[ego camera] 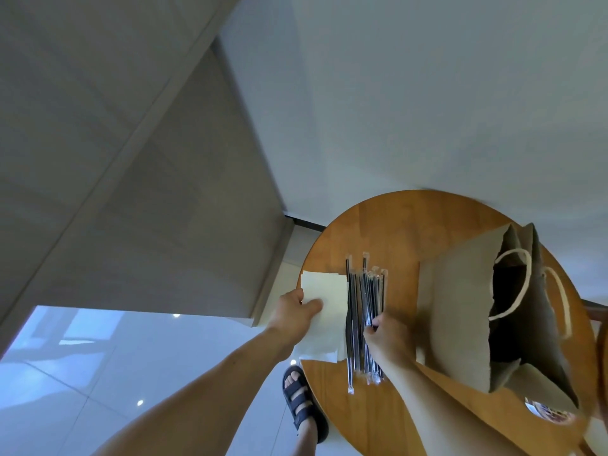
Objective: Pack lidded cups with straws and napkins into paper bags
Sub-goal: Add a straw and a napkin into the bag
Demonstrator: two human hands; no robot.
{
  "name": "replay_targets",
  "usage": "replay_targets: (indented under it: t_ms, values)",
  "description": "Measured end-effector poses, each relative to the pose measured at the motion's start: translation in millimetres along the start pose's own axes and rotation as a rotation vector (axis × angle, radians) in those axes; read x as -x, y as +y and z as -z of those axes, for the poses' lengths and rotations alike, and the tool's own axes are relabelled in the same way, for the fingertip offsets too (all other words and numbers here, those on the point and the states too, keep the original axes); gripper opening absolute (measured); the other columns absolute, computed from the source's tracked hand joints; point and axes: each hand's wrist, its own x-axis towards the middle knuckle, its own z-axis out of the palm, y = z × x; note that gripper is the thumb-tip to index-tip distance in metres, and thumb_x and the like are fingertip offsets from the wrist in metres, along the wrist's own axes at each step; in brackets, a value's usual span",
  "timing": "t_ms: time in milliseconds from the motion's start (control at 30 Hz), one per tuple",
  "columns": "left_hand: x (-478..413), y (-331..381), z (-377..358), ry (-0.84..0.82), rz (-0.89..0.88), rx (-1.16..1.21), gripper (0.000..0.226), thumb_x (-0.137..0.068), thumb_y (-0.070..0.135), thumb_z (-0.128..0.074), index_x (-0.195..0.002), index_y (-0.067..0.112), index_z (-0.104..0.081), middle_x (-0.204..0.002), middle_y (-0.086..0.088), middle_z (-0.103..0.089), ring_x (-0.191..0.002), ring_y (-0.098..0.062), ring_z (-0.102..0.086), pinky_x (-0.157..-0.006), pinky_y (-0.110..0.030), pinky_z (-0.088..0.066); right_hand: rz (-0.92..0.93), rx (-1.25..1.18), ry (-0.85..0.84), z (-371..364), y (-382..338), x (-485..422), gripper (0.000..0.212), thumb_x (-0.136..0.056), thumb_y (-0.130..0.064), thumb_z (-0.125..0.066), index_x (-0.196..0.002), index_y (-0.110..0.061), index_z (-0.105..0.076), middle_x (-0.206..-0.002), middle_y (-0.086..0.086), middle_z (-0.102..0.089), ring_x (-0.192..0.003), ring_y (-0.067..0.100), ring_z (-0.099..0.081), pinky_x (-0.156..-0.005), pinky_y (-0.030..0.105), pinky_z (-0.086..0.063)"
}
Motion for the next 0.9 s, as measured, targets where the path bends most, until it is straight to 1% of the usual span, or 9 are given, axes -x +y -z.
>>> replay_targets:
  t_ms: [167,300,333,467,567,633,733,800,900]
  values:
    - [7,14,-1,0.03,-0.044,0.003,0.012,-0.096,0.031,-0.059,-0.104,0.023,-0.06,-0.097,0.007,-0.065,-0.081,-0.01,-0.061,-0.054,-0.017,-0.045,0.061,-0.16,0.052,24,-13,19,0.016,-0.093,-0.025,-0.062,-0.08,-0.031,-0.054,-0.067,-0.009,-0.062,-0.057,0.003,-0.058,-0.047,0.017,-0.036]
    - [20,43,-1,0.02,-0.106,0.004,0.025,-0.097,0.027,-0.057,-0.118,0.015,-0.06,-0.112,-0.002,-0.065,-0.098,-0.023,-0.062,-0.078,-0.031,-0.052,0.079,-0.369,0.075,51,-29,36,0.009,-0.088,-0.023,-0.066,-0.085,-0.028,-0.058,-0.068,-0.007,-0.063,-0.062,0.007,-0.06,-0.052,0.02,-0.042]
    - [23,51,-1,0.024,-0.123,0.017,0.023,-0.096,0.026,-0.057,-0.116,0.015,-0.061,-0.112,-0.004,-0.066,-0.099,-0.024,-0.062,-0.079,-0.033,-0.052,0.107,-0.437,0.089,59,-35,40,0.011,-0.087,-0.022,-0.068,-0.084,-0.028,-0.059,-0.068,-0.007,-0.064,-0.062,0.007,-0.061,-0.053,0.018,-0.044]
    - [39,82,-2,-0.004,-0.205,0.061,0.005,-0.094,0.023,-0.059,-0.093,0.022,-0.064,-0.087,0.004,-0.068,-0.079,-0.014,-0.064,-0.064,-0.027,-0.048,0.288,-0.605,0.053,91,-62,54,0.014,-0.084,-0.018,-0.073,-0.08,-0.027,-0.063,-0.073,-0.015,-0.067,-0.065,0.004,-0.063,-0.062,0.019,-0.05]
    - [58,107,-3,-0.058,-0.267,0.132,0.021,-0.089,0.016,-0.058,-0.078,0.031,-0.068,-0.07,0.015,-0.067,-0.061,0.001,-0.06,-0.056,-0.018,-0.044,0.319,-0.557,0.061,112,-75,60,0.01,-0.082,-0.026,-0.073,-0.079,-0.029,-0.064,-0.074,-0.018,-0.068,-0.067,0.005,-0.064,-0.067,0.028,-0.054]
    - [71,121,-3,-0.092,-0.305,0.178,0.024,-0.086,0.015,-0.059,-0.08,0.035,-0.072,-0.077,0.014,-0.073,-0.071,-0.002,-0.066,-0.064,-0.021,-0.05,0.333,-0.542,0.095,125,-81,63,0.011,-0.082,-0.03,-0.074,-0.078,-0.031,-0.063,-0.074,-0.022,-0.067,-0.066,0.003,-0.063,-0.065,0.026,-0.052]
    - [85,136,-3,-0.127,-0.354,0.22,0.013,-0.084,0.022,-0.069,-0.096,0.023,-0.074,-0.094,0.003,-0.077,-0.091,-0.019,-0.072,-0.08,-0.037,-0.057,0.373,-0.532,0.126,145,-89,70,0.016,-0.084,-0.03,-0.076,-0.077,-0.033,-0.062,-0.072,-0.023,-0.065,-0.066,0.0,-0.062,-0.063,0.02,-0.047]
    - [92,144,-3,-0.121,-0.388,0.222,0.009,-0.085,0.022,-0.073,-0.094,0.021,-0.075,-0.089,0.003,-0.077,-0.087,-0.017,-0.073,-0.075,-0.034,-0.057,0.39,-0.551,0.133,157,-93,75,0.016,-0.084,-0.03,-0.076,-0.078,-0.033,-0.062,-0.07,-0.016,-0.065,-0.067,0.003,-0.063,-0.065,0.021,-0.05]
    - [101,161,-1,-0.097,-0.43,0.224,0.005,-0.086,0.021,-0.073,-0.09,0.021,-0.075,-0.086,0.004,-0.077,-0.082,-0.015,-0.073,-0.067,-0.029,-0.056,0.367,-0.628,0.18,180,-97,85,0.022,-0.081,-0.038,-0.078,-0.09,-0.035,-0.058,-0.084,-0.009,-0.066,-0.077,0.009,-0.065,-0.07,0.027,-0.056]
